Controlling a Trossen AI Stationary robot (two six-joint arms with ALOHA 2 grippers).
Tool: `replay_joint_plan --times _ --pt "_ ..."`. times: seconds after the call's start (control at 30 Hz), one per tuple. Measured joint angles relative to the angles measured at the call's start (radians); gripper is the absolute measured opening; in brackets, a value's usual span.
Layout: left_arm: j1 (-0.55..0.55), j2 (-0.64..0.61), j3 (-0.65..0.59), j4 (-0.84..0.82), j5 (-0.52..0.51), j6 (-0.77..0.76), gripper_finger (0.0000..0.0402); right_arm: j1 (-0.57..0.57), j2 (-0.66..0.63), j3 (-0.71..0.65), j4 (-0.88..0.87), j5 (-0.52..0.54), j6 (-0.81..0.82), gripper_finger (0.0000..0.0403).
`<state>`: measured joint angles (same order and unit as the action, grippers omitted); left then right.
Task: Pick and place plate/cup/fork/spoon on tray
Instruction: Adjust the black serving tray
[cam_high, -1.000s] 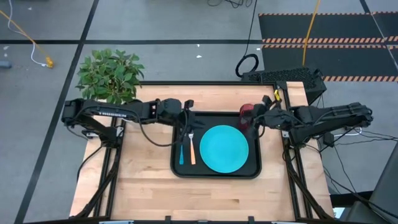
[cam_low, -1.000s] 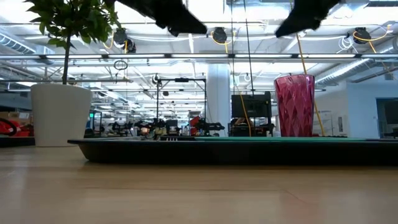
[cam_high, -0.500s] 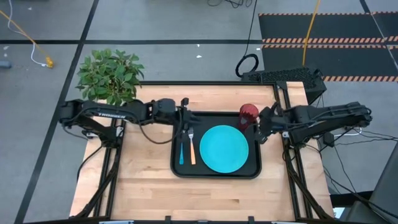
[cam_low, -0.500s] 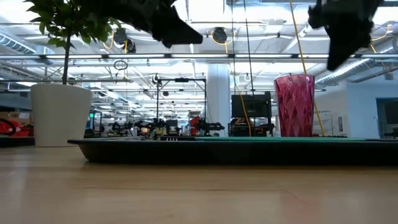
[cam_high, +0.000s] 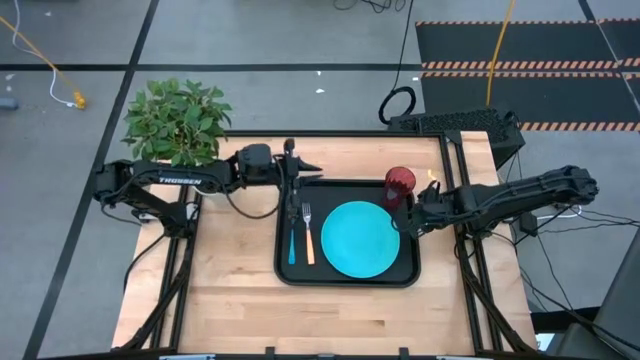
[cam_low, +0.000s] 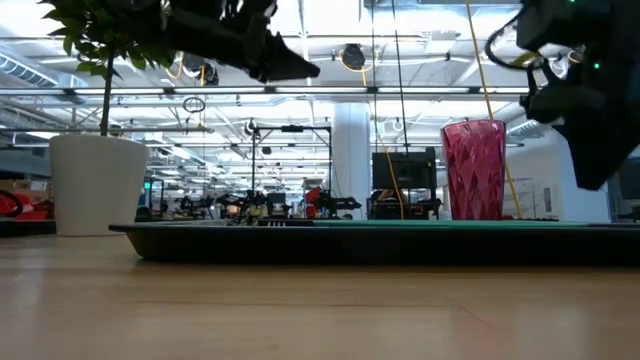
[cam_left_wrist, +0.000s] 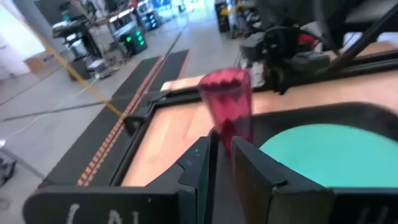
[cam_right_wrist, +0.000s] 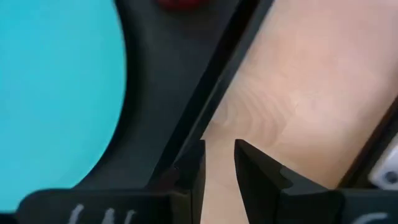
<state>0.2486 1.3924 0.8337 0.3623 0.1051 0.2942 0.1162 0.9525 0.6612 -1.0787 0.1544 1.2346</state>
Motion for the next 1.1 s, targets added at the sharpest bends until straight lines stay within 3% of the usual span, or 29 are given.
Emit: replay_joint_plan --times 0.17,0.37,0.87,1.1 --pt "0.024 0.0 -0.001 -0.021 -0.004 -0.004 0.0074 0.0 0.0 -0.066 0.074 0.011 0.056 0.0062" --pt "0.019 0.0 -0.001 -0.037 -0.001 -0.007 0.0074 -0.005 0.001 -0.093 0.114 0.025 0.075 0.0005" --pt "0.056 0.0 -0.001 -0.037 -0.002 0.042 0.0074 -0.006 0.2 -0.093 0.194 -0.028 0.079 0.0" --pt "0.074 0.0 -0.001 -0.046 -0.002 0.044 0.0074 -0.006 0.22 -0.094 0.215 -0.028 0.071 0.0"
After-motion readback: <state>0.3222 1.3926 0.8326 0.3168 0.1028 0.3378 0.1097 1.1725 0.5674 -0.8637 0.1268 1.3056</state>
